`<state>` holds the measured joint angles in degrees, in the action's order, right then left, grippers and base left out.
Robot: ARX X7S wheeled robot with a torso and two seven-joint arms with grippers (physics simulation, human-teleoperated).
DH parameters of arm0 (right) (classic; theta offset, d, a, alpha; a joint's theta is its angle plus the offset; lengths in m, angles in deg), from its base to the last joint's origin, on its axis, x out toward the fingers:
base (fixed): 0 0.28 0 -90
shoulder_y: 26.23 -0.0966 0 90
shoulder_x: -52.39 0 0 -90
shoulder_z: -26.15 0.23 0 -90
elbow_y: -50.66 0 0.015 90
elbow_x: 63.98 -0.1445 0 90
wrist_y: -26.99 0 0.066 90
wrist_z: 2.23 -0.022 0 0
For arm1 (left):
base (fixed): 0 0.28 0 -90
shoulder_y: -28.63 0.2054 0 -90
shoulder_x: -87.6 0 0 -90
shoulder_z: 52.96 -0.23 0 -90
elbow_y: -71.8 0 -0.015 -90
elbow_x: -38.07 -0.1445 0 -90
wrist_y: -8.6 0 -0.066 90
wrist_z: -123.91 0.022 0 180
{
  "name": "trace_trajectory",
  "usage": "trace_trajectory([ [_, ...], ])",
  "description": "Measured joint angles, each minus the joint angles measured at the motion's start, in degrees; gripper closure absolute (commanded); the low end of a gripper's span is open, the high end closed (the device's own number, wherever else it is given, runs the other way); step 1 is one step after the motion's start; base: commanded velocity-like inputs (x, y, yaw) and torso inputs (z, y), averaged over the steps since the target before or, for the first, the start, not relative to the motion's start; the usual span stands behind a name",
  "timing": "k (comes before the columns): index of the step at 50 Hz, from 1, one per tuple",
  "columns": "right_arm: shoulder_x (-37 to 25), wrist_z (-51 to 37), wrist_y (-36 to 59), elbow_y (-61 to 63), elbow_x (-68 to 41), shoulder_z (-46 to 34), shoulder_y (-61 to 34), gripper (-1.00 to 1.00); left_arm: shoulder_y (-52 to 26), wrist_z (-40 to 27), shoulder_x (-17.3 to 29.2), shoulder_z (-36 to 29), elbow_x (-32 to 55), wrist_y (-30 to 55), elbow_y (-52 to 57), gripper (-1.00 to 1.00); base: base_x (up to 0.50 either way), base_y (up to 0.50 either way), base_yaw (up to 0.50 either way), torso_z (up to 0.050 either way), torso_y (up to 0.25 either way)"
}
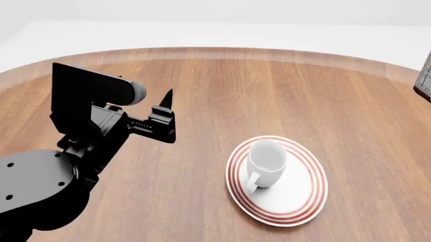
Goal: Pick up the white mug and put it on the plate, and put the chocolate pudding to the right of the plate.
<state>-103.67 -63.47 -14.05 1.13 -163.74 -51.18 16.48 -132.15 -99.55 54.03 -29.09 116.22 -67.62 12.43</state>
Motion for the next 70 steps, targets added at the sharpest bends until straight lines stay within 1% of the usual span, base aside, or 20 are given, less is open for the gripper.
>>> trace_trajectory([
  [13, 3.7, 17.7, 2.1, -15.6, 24.0, -15.5, -13.1, 1.0, 0.8, -0.1, 0.3, -0.2, -0.6, -0.2, 0.2, -1.0, 0.0, 0.0, 0.0, 0.0, 0.0],
  [18, 4.6, 24.0, 1.5, -21.1, 35.4, -23.7, -18.2, 1.0, 1.1, -0.2, 0.3, -0.3, -1.0, -0.1, 0.1, -1.0, 0.0, 0.0, 0.0, 0.0, 0.002],
  [27, 7.6, 36.0, 4.4, -31.7, 46.8, -35.6, -27.7, 1.0, 1.7, -0.1, 0.1, -0.6, -1.5, -0.3, -0.3, -1.0, 0.0, 0.0, 0.0, 0.0, 0.0],
  [37, 11.6, 50.8, 7.5, -43.6, 53.4, -46.2, -37.5, 1.0, 2.2, 0.1, -0.2, -0.7, -1.8, -0.3, -0.8, -1.0, 0.0, 0.0, 0.0, 0.0, 0.0],
  [42, 14.1, 55.6, 8.0, -50.8, 56.4, -49.7, -41.8, 1.0, 2.4, 0.2, -0.4, -0.8, -1.9, -0.3, -1.0, -1.0, 0.0, 0.0, 0.0, 0.0, 0.0],
  [47, 16.2, 58.6, 7.6, -57.3, 58.9, -51.8, -44.9, 1.0, 2.5, 0.4, -0.7, -0.9, -2.0, -0.3, -1.3, -1.0, 0.0, 0.0, 0.0, 0.0, 0.0],
  [58, 19.9, 63.0, 7.8, -67.2, 63.0, -56.4, -48.2, 1.0, 2.6, 0.7, -1.2, -1.0, -2.1, 0.0, -1.9, -1.0, 0.0, 0.0, 0.0, 0.0, 0.0],
  [70, 21.3, 72.5, 9.8, -69.0, 65.2, -64.8, -48.2, 1.0, 3.2, 1.1, -1.5, -1.1, -2.4, -0.2, -2.4, -1.0, 0.0, 0.0, 0.0, 0.0, 0.0],
])
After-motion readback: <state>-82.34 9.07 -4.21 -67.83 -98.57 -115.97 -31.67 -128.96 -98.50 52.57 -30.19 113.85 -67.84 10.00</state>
